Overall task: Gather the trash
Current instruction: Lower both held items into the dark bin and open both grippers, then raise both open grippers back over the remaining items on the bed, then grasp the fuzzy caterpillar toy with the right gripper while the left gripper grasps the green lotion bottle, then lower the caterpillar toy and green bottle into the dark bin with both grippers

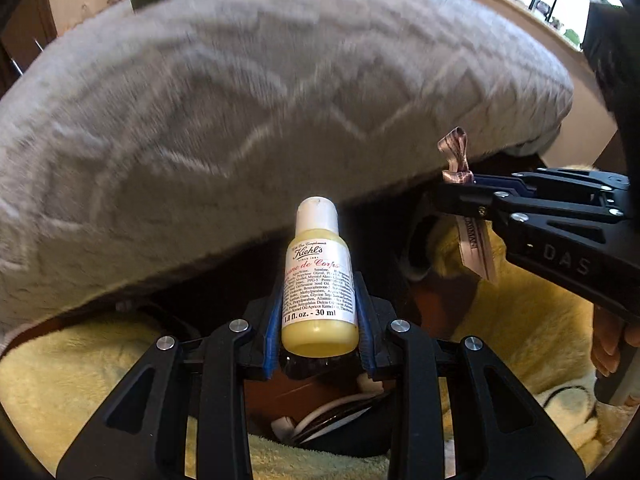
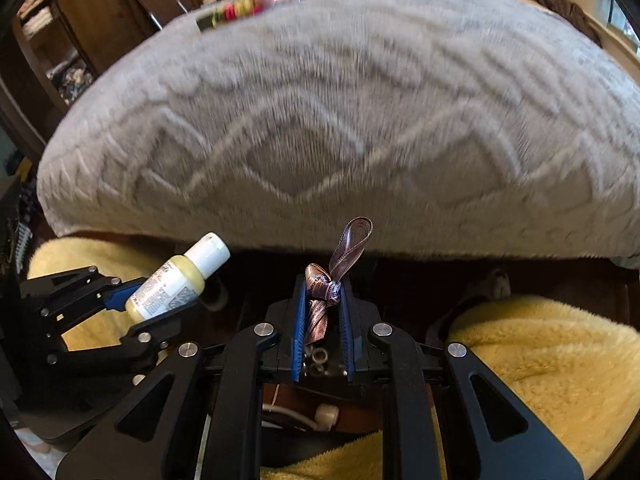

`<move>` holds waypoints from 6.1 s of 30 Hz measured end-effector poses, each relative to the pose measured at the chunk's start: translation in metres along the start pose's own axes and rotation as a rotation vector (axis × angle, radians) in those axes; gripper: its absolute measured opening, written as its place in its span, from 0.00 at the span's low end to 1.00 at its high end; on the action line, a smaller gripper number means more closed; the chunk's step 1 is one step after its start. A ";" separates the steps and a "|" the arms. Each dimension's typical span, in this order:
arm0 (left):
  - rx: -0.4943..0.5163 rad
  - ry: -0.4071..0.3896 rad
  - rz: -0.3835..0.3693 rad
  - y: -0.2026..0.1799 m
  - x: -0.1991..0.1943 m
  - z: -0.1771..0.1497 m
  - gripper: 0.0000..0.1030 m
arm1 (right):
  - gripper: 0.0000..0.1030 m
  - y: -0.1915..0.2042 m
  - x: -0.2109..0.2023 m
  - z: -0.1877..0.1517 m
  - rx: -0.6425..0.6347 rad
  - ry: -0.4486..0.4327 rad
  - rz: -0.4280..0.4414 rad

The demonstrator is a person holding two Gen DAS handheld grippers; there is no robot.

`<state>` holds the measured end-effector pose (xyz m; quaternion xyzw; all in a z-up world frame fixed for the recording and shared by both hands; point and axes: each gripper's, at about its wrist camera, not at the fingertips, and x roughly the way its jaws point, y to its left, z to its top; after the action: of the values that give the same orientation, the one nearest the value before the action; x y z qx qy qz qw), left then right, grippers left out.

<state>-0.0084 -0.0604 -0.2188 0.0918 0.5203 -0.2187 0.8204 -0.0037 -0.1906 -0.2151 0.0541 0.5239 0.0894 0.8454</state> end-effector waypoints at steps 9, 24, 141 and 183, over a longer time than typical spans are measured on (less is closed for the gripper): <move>-0.038 0.105 -0.029 0.013 0.049 -0.012 0.29 | 0.16 -0.003 0.047 -0.011 0.023 0.103 0.004; -0.066 0.153 -0.050 0.028 0.075 -0.004 0.29 | 0.26 -0.006 0.071 -0.002 0.055 0.154 -0.019; -0.060 -0.274 0.039 0.036 -0.093 0.066 0.38 | 0.64 0.000 -0.084 0.056 0.022 -0.278 -0.049; -0.113 0.145 -0.046 0.044 0.070 -0.013 0.56 | 0.81 -0.024 0.066 -0.004 0.123 0.090 -0.062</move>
<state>0.0263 -0.0348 -0.2909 0.0492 0.5918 -0.2007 0.7792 0.0237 -0.2007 -0.2792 0.0855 0.5671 0.0333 0.8185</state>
